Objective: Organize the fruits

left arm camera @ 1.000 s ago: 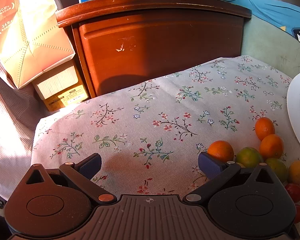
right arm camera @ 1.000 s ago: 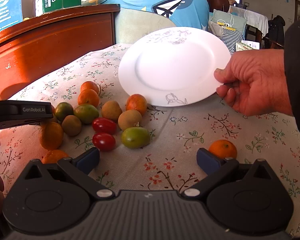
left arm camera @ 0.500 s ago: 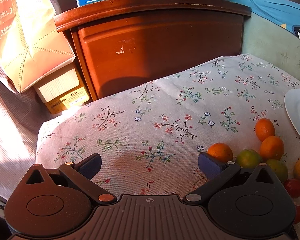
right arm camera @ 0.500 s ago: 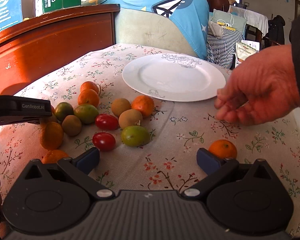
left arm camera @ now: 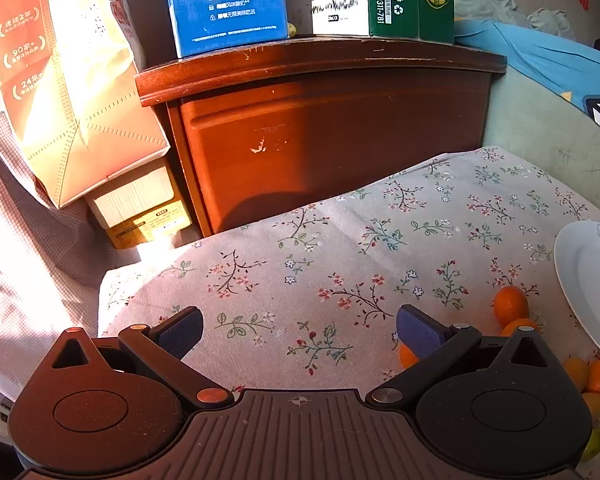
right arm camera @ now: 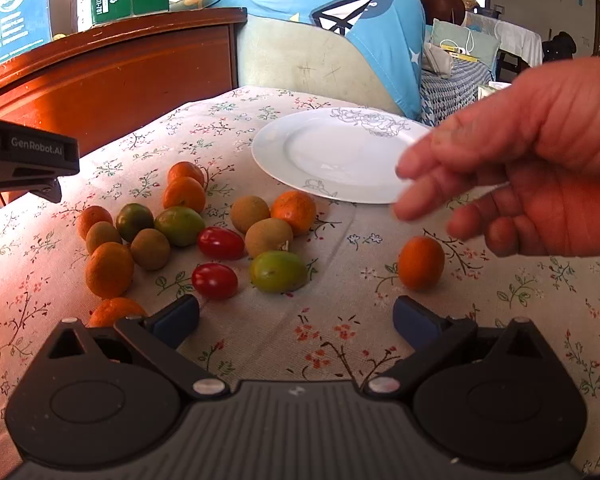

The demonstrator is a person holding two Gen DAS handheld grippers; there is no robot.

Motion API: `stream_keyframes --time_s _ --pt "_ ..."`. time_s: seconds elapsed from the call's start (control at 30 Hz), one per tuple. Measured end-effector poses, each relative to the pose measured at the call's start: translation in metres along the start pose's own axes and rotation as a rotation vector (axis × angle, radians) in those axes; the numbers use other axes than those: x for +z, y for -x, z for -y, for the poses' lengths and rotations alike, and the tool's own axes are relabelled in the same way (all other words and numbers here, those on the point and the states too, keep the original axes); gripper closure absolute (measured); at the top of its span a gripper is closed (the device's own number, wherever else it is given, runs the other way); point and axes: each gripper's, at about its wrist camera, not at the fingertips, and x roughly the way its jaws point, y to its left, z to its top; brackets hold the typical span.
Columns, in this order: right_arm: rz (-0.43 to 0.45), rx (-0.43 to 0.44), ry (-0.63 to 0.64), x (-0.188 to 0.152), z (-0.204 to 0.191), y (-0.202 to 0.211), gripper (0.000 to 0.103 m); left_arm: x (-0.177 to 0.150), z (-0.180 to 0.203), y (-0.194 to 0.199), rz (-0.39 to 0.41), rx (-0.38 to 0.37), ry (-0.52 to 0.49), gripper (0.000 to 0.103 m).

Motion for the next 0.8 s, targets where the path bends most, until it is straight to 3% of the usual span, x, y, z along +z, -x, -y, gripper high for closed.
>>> stream_keyframes --time_s 0.27,0.57,0.8 --pt "0.000 0.000 0.000 0.001 0.000 0.000 0.001 0.009 0.001 0.020 -0.025 -0.081 -0.033 0.000" --pt "0.000 0.000 -0.001 0.001 -0.001 0.000 0.001 0.011 0.006 0.036 -0.118 -0.194 -0.079 0.000" --pt "-0.001 0.000 0.000 0.001 0.000 0.000 0.001 0.009 0.003 0.046 -0.135 -0.207 -0.116 0.000"
